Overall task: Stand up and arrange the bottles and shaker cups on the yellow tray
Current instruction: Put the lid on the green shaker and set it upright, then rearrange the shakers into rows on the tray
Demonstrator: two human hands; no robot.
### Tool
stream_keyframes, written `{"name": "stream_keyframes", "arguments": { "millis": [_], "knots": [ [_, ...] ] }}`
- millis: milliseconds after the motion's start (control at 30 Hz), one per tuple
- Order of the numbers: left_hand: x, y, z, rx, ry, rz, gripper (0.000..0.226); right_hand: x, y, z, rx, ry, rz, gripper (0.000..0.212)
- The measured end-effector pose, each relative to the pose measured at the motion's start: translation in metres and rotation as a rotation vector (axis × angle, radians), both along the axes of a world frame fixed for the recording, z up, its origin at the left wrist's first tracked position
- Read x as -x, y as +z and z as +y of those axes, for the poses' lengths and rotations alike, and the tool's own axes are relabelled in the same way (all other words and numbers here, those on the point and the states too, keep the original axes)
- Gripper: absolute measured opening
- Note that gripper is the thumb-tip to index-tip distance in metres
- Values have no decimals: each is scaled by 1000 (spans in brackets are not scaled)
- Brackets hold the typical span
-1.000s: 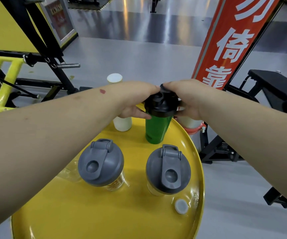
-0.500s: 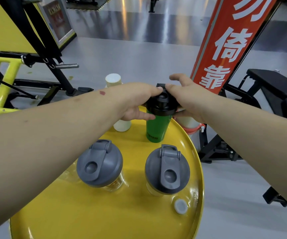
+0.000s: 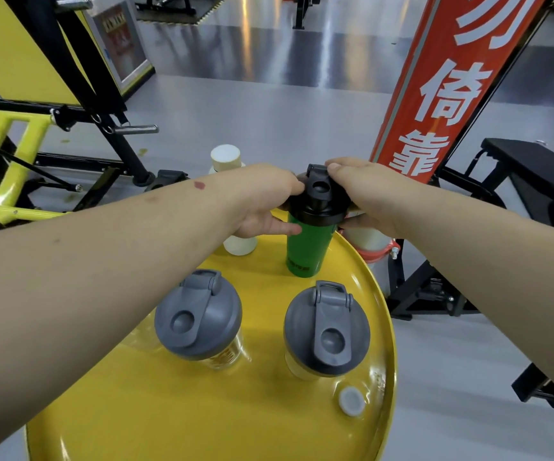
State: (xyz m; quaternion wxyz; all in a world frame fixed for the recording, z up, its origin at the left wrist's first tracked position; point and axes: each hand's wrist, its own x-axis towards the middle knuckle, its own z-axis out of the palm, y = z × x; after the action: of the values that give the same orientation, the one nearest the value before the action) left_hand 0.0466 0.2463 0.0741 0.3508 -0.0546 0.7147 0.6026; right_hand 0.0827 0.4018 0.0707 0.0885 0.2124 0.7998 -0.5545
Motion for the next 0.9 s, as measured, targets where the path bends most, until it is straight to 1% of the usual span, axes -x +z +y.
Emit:
{"name": "stream_keyframes", "arguments": {
  "millis": [33,100,167,233,300,367,400,500,567,600,633,700,800,900],
  "knots": [
    [-1,3,-3,21,-13,-6,38,1,1,-2,-41,-7,-2,30],
    [0,11,-11,56,-23,1,49,3,6,-4,-188,-4,42,39],
    [1,25,-23,78,3,72,45,4,17,-10,-304,-14,160,45],
    [7,41,-38,71,103,217,32,6,30,-22,-358,-9,298,45],
    [16,54,-57,97,233,384,22,11,40,-37,-377,47,383,44],
    [28,57,-79,232,272,540,21,19,43,-56,-393,142,400,46],
    [34,55,-89,333,250,593,25,24,43,-65,-421,202,383,49],
    [47,39,-110,621,59,659,52,38,39,-90,-547,409,283,59],
    [50,29,-113,722,-108,660,61,47,36,-105,-652,513,230,56],
    [50,25,-112,729,-175,650,59,52,32,-111,-682,538,222,50],
    [50,21,-111,726,-223,650,51,57,28,-116,-698,538,227,43],
    [47,16,-109,709,-248,675,36,67,20,-119,-725,486,252,34],
    [46,9,-107,640,-203,686,26,71,13,-116,-753,402,285,49],
    [47,5,-107,588,-180,682,25,70,11,-113,-781,389,306,51]
  ]
}}
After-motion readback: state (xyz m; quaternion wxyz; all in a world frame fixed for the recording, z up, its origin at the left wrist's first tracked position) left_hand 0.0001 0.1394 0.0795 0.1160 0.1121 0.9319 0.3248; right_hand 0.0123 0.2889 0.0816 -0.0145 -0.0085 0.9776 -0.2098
